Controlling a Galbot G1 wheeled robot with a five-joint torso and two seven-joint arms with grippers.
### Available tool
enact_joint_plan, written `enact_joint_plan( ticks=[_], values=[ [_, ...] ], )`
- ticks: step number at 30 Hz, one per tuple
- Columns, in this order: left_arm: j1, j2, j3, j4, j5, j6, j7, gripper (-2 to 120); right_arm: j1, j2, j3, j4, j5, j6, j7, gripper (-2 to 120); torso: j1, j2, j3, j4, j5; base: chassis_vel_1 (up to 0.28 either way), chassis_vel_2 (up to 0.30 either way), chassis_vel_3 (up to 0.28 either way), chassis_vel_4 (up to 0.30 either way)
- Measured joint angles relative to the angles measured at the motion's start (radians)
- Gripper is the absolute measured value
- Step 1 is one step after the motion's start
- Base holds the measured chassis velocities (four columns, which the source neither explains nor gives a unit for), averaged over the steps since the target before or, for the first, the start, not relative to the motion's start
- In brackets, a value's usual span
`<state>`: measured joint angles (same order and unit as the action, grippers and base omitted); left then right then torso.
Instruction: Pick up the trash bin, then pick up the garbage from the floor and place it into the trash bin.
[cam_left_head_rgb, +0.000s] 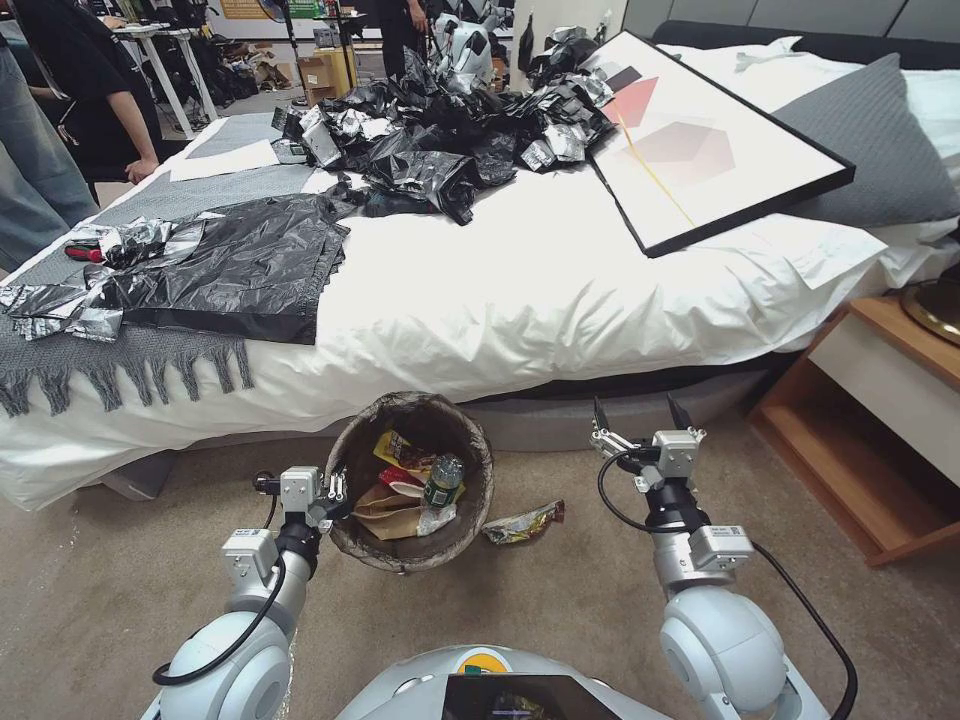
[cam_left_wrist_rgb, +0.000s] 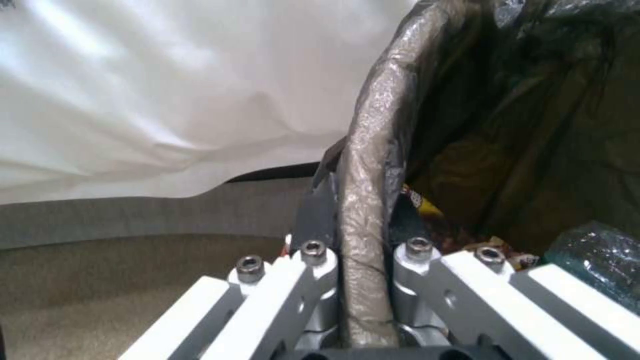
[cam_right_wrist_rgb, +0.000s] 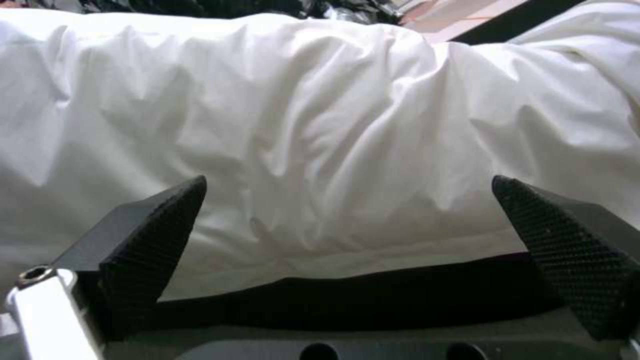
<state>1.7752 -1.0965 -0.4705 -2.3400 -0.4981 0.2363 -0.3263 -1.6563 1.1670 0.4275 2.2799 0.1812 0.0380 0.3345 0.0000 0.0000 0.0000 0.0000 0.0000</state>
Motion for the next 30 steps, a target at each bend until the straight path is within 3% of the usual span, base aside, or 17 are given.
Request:
enact_joint_plan(
  ticks=[3,6,9,10,12,13,14,17,18,21,30],
  values=[
    [-0.001,0.002,-0.001,0.0,0.0,0.0,0.001,4,-0.001,-0.015,0.003,-0.003,0.004,0.0,-0.004,100,0.0,0.0,0.0,-0.0001,0.0,0.0,0.0,0.0,0.0],
    [0.0,0.006,-0.002,0.0,-0.002,0.0,0.001,4,-0.004,-0.077,0.014,-0.008,0.034,-0.009,-0.02,100,0.0,0.0,0.0,-0.0002,0.0003,0.0,0.0,0.0,0.0],
    [0.003,0.011,-0.005,0.0,-0.005,-0.001,0.003,4,0.01,-0.219,0.033,-0.025,0.126,-0.026,-0.057,100,0.0,0.0,0.0,0.0001,0.0002,0.0,0.0,0.0,0.0],
    [0.003,0.011,-0.005,0.0,-0.005,-0.001,0.003,4,0.01,-0.219,0.033,-0.025,0.126,-0.026,-0.057,100,0.0,0.0,0.0,0.0001,0.0002,0.0,0.0,0.0,0.0],
    [0.002,0.012,-0.007,0.0,-0.006,-0.002,0.003,4,0.035,-0.296,0.033,-0.049,0.181,-0.029,-0.077,100,0.0,0.0,0.0,0.0001,0.0003,0.0,0.0,0.0,0.0],
    [0.002,0.014,-0.008,0.001,-0.008,-0.003,0.004,4,0.064,-0.361,0.018,-0.071,0.226,-0.031,-0.093,100,0.0,0.0,0.0,0.0,0.0004,0.0,0.0,0.0,0.0],
    [0.002,0.014,-0.008,0.001,-0.008,-0.003,0.004,4,0.064,-0.361,0.018,-0.071,0.226,-0.031,-0.093,100,0.0,0.0,0.0,0.0,0.0004,0.0,0.0,0.0,0.0],
    [-0.001,0.014,-0.009,0.002,-0.01,-0.004,0.004,4,0.171,-0.495,-0.072,-0.15,0.302,-0.026,-0.121,100,0.0,0.0,0.0,0.0003,0.0002,0.0,0.0,0.0,0.0],
    [-0.001,0.014,-0.009,0.002,-0.01,-0.004,0.004,4,0.171,-0.495,-0.072,-0.15,0.302,-0.026,-0.121,100,0.0,0.0,0.0,0.0003,0.0002,0.0,0.0,0.0,0.0],
    [-0.007,0.015,-0.011,0.003,-0.015,-0.004,0.005,4,0.3,-0.585,-0.212,-0.248,0.336,0.002,-0.165,100,0.0,0.0,0.0,0.0003,0.0004,0.0,0.0,0.0,0.0],
    [-0.026,0.014,-0.006,0.01,-0.019,-0.004,0.004,4,0.485,-0.693,-0.413,-0.383,0.385,0.053,-0.308,100,0.0,0.0,0.0,-0.0001,0.0,0.0,0.0,0.0,0.0]
  ],
)
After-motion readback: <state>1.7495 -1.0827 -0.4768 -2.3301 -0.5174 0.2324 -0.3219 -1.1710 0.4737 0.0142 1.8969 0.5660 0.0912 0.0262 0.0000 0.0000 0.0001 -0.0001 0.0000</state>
